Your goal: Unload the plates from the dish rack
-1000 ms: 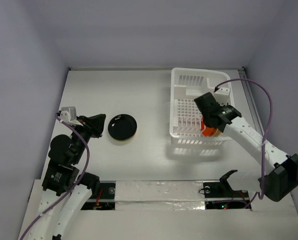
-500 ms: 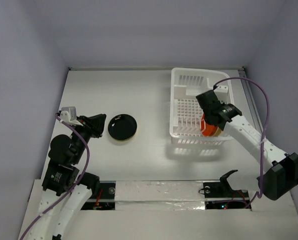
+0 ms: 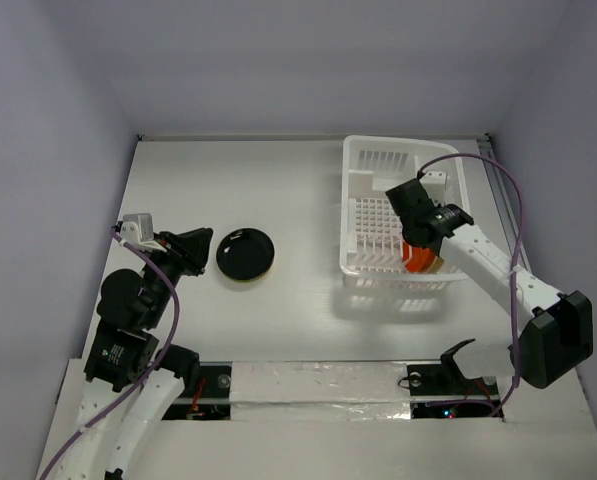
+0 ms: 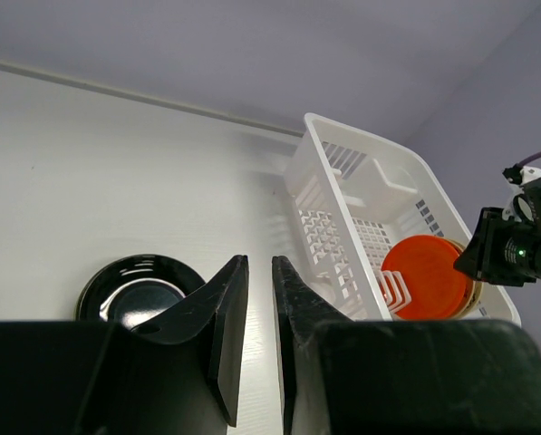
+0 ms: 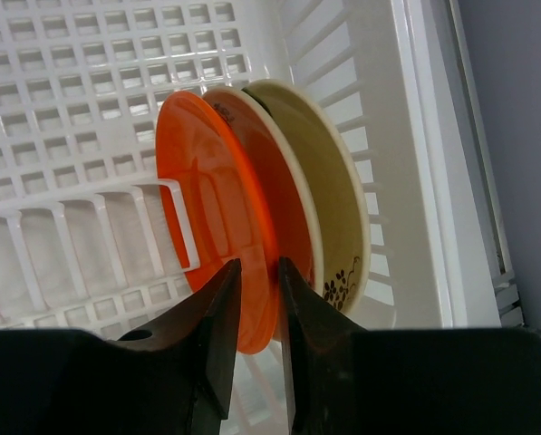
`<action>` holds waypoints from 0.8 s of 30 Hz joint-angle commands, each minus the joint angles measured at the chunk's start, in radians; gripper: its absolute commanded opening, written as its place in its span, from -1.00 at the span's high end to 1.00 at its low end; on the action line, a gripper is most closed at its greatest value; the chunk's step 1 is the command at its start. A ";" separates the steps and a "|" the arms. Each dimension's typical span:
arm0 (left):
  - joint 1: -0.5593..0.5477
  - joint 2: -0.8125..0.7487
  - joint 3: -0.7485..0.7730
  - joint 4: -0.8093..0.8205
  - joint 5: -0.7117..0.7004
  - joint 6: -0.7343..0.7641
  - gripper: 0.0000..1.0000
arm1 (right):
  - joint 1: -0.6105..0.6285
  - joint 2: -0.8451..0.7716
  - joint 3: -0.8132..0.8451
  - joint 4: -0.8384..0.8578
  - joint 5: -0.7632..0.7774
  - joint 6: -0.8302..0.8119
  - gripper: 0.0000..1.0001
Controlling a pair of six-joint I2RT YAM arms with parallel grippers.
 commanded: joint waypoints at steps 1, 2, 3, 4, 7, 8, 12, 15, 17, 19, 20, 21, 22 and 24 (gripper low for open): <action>0.005 0.005 -0.010 0.054 0.005 0.008 0.71 | -0.015 0.018 0.031 0.026 0.031 -0.007 0.43; 0.005 0.008 -0.010 0.054 0.005 0.007 0.70 | -0.015 0.021 0.034 0.020 0.039 -0.001 0.42; 0.005 0.008 -0.010 0.052 0.005 0.007 0.71 | -0.015 0.024 0.036 0.020 0.045 -0.001 0.42; 0.005 0.011 -0.010 0.054 0.005 0.008 0.71 | -0.026 0.031 0.037 0.020 0.044 -0.002 0.42; 0.005 0.014 -0.010 0.057 0.008 0.007 0.71 | -0.026 0.041 0.036 0.032 0.025 -0.016 0.42; 0.005 0.014 -0.010 0.055 0.006 0.007 0.71 | -0.026 0.053 0.036 0.031 0.025 -0.021 0.44; 0.005 0.011 -0.010 0.054 0.005 0.007 0.71 | -0.026 0.078 0.056 0.015 0.048 -0.039 0.72; 0.005 0.011 -0.010 0.055 0.005 0.007 0.71 | -0.026 0.087 0.091 -0.020 0.064 -0.047 0.90; 0.005 0.009 -0.010 0.055 0.005 0.007 0.71 | -0.026 0.087 0.111 -0.038 0.064 -0.062 0.97; 0.005 0.008 -0.010 0.057 0.006 0.007 0.71 | -0.026 0.086 0.144 -0.064 0.073 -0.081 1.00; 0.005 0.005 -0.010 0.057 0.008 0.007 0.71 | -0.026 0.086 0.155 -0.072 0.074 -0.088 1.00; 0.005 0.005 -0.010 0.055 0.008 0.008 0.71 | -0.026 0.087 0.177 -0.083 0.077 -0.094 1.00; 0.005 0.003 -0.010 0.055 0.008 0.007 0.70 | -0.026 0.093 0.186 -0.100 0.080 -0.101 1.00; 0.005 0.000 -0.010 0.055 0.006 0.007 0.70 | -0.026 0.100 0.197 -0.107 0.079 -0.116 1.00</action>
